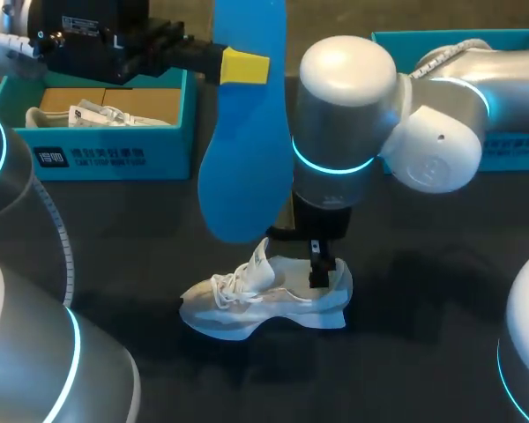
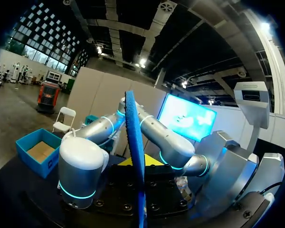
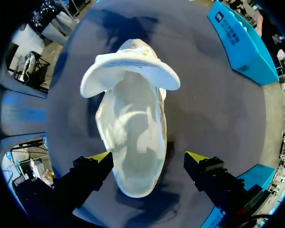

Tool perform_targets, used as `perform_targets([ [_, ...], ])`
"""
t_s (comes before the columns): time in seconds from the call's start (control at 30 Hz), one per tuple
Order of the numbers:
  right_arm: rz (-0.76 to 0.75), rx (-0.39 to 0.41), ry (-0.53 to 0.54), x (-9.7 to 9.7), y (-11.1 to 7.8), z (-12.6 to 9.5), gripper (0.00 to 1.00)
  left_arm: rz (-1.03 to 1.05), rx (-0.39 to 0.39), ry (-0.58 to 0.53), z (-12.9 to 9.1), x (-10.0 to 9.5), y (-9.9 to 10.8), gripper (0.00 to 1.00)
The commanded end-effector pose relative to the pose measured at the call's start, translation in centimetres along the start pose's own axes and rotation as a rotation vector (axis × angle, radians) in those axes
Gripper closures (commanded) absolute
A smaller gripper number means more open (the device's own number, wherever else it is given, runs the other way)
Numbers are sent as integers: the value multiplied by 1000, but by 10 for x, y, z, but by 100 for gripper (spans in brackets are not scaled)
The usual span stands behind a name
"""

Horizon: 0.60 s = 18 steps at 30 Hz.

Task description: Take the shoe out of the shoebox, open the shoe tongue, remove and reinsert the insole, then place the shoe into the shoebox

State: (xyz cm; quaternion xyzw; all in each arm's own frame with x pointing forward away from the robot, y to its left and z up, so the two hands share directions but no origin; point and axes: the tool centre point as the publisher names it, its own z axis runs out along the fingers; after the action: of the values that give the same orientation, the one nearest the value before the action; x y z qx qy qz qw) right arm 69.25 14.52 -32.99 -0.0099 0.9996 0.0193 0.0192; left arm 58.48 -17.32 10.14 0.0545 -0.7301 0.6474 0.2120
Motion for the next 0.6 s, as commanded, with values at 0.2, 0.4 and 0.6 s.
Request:
perform_targets([
  [0.2,-9,-12,24,-13,20,24,0,-1,-3,1,1,-1,-1,100],
  [0.4,-21,-33,29,-19,27,36,0,-1,-3,1,1,-1,-1,100],
  [0.6,-20,-39,52,-20,28,48,4,-1,-3,1,1,-1,-1,100],
])
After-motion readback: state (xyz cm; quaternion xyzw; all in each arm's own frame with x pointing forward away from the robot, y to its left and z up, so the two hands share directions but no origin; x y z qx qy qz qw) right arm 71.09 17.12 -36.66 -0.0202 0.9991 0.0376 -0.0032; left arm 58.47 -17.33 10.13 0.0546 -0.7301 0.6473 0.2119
